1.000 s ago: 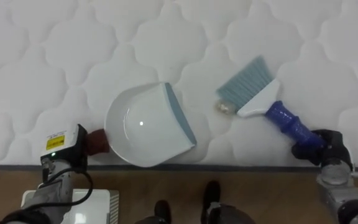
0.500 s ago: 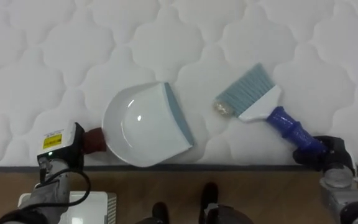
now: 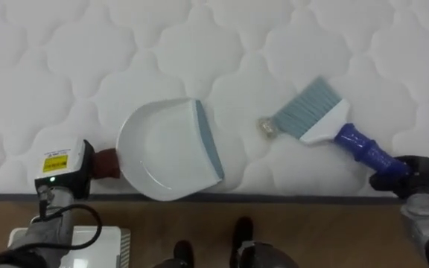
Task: Clean bed
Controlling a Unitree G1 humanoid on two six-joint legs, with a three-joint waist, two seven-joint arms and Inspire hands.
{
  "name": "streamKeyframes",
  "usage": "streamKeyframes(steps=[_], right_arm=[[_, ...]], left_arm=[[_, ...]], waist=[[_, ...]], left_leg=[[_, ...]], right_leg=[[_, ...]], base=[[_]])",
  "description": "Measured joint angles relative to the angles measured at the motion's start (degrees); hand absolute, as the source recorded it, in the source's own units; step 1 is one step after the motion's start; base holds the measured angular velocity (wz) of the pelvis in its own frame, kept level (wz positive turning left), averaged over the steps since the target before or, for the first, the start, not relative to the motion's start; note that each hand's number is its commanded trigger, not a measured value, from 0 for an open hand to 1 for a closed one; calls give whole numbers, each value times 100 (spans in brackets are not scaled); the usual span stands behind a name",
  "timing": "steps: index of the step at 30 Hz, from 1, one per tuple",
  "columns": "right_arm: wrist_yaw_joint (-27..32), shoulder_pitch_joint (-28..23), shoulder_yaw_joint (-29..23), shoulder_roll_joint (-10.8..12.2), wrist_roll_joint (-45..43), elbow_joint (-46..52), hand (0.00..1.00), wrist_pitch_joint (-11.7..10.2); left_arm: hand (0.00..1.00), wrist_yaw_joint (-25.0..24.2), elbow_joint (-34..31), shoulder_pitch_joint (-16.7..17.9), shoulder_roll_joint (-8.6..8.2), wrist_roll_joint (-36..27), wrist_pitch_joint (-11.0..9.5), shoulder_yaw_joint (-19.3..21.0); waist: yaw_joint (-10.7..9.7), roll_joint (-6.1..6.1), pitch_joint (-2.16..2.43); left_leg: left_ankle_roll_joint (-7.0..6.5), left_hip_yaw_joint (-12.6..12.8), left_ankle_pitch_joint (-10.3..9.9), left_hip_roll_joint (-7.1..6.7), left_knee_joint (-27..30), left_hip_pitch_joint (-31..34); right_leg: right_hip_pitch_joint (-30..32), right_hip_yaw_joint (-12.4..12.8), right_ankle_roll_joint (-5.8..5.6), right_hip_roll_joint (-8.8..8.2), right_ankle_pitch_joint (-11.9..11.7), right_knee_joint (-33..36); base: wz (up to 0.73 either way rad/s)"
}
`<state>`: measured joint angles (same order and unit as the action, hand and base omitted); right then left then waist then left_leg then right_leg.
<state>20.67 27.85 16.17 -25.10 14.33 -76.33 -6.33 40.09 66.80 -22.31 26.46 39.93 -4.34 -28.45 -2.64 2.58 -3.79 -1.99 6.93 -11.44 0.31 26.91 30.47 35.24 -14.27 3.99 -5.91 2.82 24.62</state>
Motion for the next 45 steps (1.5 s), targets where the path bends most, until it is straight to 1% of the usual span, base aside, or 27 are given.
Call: streamKeyframes(steps=[1,3,7,10,11,13,14,15,16,17,19,21,24,28,32,34,35,36,39,41,45], right_arm=[[3,7,-3,-5,-96,-1,100,16],[5,41,-5,-58,-530,-3,100,21],[15,94,-20,-240,-1130,5,100,26],[37,141,29,-346,-1474,16,100,96],[33,175,72,-389,-1540,16,100,115],[20,269,158,-469,-1756,20,100,163],[18,312,199,-537,-1996,27,100,163],[9,366,282,-615,-2262,56,100,185],[-12,399,307,-657,-2396,87,100,225],[-30,458,400,-738,-2596,100,100,273],[-35,538,579,-848,-2926,139,100,334],[-71,741,782,-965,-3477,145,100,391],[-96,893,962,-1146,-4032,234,100,405],[-97,964,1013,-1208,-4616,391,100,529],[-161,960,1074,-1226,-4923,516,100,752],[-217,974,1141,-1244,-5035,535,100,807],[-226,1003,1209,-1245,-5055,545,100,838],[-248,1040,1256,-1258,-5086,541,100,848],[-296,1091,1317,-1262,-5112,542,100,888],[-315,1155,1401,-1263,-5213,528,100,894],[-295,1187,1414,-1263,-5416,634,100,896]], left_arm=[[100,24,0,-14,25,51,4,2],[100,99,-31,-51,140,140,14,0],[100,175,-46,-79,163,242,75,2],[100,177,-71,-79,164,279,187,-41],[100,178,-104,-79,164,281,249,-113],[100,181,-110,-84,167,291,288,-128],[100,180,-120,-85,209,293,292,-127],[100,176,-166,-84,289,302,296,-127],[100,170,-182,-86,328,314,296,-127],[100,149,-214,-94,380,348,312,-123],[100,125,-215,-94,401,346,337,-126],[100,71,-210,-131,447,339,331,-126],[100,26,-215,-213,451,339,337,-216],[100,-150,-279,-235,451,341,412,-217],[100,-377,-417,-259,451,352,476,-216],[100,-447,-486,-260,452,357,491,-216],[100,-458,-493,-268,452,354,511,-216],[100,-459,-494,-290,452,348,528,-216],[100,-459,-494,-308,452,348,535,-215],[100,-459,-494,-313,452,351,535,-216],[100,-465,-492,-320,467,337,534,-218]], waist=[[0,0,0],[-5,0,0],[6,0,0],[2,23,-13],[4,42,-14],[9,92,-32],[18,164,-30],[50,256,-34],[73,287,-34],[91,360,-38],[124,407,-40],[131,468,-65],[152,503,-63],[175,510,-62],[282,533,-64],[335,559,-66],[383,598,-77],[404,627,-90],[433,688,-92],[434,703,-87],[425,711,-90]], left_leg=[[-2,0,-2,1,3,4],[-3,10,-2,2,-1,-1],[-12,45,-8,4,-26,-24],[-15,60,-10,4,-29,-44],[-15,67,-10,5,-27,-52],[-15,86,-10,24,-11,-65],[-14,102,-12,10,-9,-58],[-5,135,-19,9,-8,-37],[-1,148,-27,31,-2,-15],[5,171,-60,92,57,-2],[19,159,-113,114,138,2],[15,140,-126,125,163,18],[8,132,-130,156,162,41],[9,117,-133,206,184,61],[23,113,-147,221,217,59],[23,135,-147,226,203,44],[23,174,-147,232,187,22],[23,182,-147,233,186,19],[21,182,-150,235,174,26],[19,182,-151,233,173,27],[18,176,-150,230,140,26]], right_leg=[[4,-4,1,-1,-1,0],[6,6,1,-3,0,5],[10,32,-4,-3,2,3],[13,31,-9,-9,8,12],[16,32,-8,-14,12,22],[25,61,-8,-15,21,51],[60,93,-8,-17,39,92],[103,137,-1,-6,47,114],[109,140,7,-2,42,103],[106,141,21,12,32,100],[64,120,32,47,24,90],[72,97,41,37,4,91],[65,25,42,15,-7,60],[-2,-2,41,88,-37,-55],[0,-6,41,98,-36,-71],[0,5,41,100,-36,-72],[-1,23,42,101,-36,-72],[0,23,44,101,-36,-74],[1,19,46,103,-38,-80],[3,18,46,98,-38,-74],[3,13,46,94,-39,-81]], base=[[0],[0],[-3],[0],[-4],[-5],[-9],[-9],[-12],[-8],[-7],[-4],[5],[2],[-1],[-6],[-10],[-8],[0],[0],[0]])
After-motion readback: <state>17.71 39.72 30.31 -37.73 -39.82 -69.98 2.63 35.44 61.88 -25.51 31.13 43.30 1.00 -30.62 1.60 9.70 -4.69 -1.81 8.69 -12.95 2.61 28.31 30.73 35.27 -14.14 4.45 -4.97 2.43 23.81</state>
